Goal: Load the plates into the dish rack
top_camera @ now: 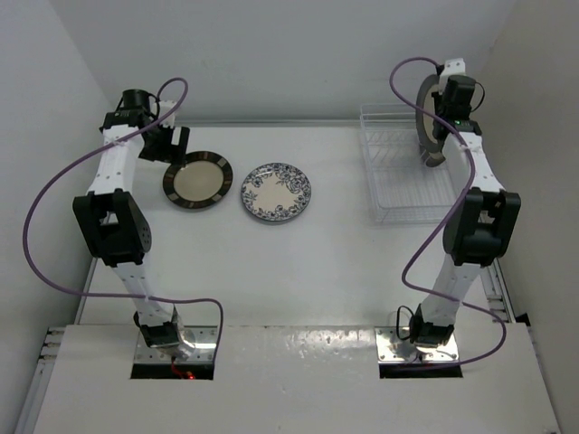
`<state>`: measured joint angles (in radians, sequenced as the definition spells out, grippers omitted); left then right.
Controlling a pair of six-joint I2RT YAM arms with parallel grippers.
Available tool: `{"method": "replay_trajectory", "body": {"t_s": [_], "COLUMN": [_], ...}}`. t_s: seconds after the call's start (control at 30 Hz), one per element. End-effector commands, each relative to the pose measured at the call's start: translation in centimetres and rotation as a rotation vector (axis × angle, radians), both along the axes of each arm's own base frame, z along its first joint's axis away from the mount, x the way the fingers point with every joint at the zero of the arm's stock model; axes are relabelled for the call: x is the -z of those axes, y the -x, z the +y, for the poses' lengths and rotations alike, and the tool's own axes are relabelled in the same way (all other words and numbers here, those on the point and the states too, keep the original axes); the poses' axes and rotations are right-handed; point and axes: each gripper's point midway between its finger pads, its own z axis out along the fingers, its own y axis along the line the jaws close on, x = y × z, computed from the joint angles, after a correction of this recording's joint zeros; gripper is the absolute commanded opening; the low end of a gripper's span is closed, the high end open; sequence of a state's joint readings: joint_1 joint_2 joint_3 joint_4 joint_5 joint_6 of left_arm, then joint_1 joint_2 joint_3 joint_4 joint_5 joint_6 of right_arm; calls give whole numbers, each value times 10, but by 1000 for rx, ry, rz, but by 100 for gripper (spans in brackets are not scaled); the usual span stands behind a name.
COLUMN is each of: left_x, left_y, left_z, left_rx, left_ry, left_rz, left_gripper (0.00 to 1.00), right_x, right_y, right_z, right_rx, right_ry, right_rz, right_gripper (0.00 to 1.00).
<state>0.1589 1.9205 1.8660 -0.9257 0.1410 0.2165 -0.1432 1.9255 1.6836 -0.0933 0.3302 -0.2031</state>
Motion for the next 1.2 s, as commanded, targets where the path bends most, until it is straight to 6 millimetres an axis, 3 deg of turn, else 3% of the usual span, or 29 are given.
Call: {"method": "replay_trajectory", "body": {"t_s": [0.0, 0.4, 0.53, 0.67, 0.87, 0.93, 0.97, 1.0, 1.07, 1.1, 1.17], "left_x": [-3, 4, 4, 12, 23, 23, 23, 19, 19, 16, 16], "left_y": [-3, -2, -2, 2, 11, 11, 11, 12, 12, 10, 10], "left_z": [5, 2, 2, 4, 3, 3, 3, 3, 3, 3, 4], "left_rx": [-6, 0, 0, 1, 9, 9, 9, 9, 9, 9, 17], "left_ry": [-12, 0, 0, -12, -11, -11, -11, -13, -13, -14, -19], "left_rz": [-20, -4, -4, 20, 53, 53, 53, 44, 44, 35, 35], "left_gripper": [100, 100, 100, 100, 100, 100, 100, 100, 100, 100, 100], "right_x": [-85, -54, -17, 2, 16, 14, 28, 17, 30, 21, 24], "right_y": [-16, -9, -8, -6, -1, -1, 2, 3, 8, 9, 16], "right_z": [-5, 4, 11, 12, 10, 14, 17, 22, 32, 37, 40], "right_rx": [36, 70, 96, 138, 173, 167, 162, 141, 95, 67, 69], "right_ry": [72, -30, -86, -151, -182, -192, -191, -190, -155, -111, -60], "right_rz": [-279, -243, -197, -206, -196, -206, -181, -210, -177, -183, -156], "right_gripper": [0, 0, 0, 0, 0, 0, 0, 0, 0, 0, 0]}}
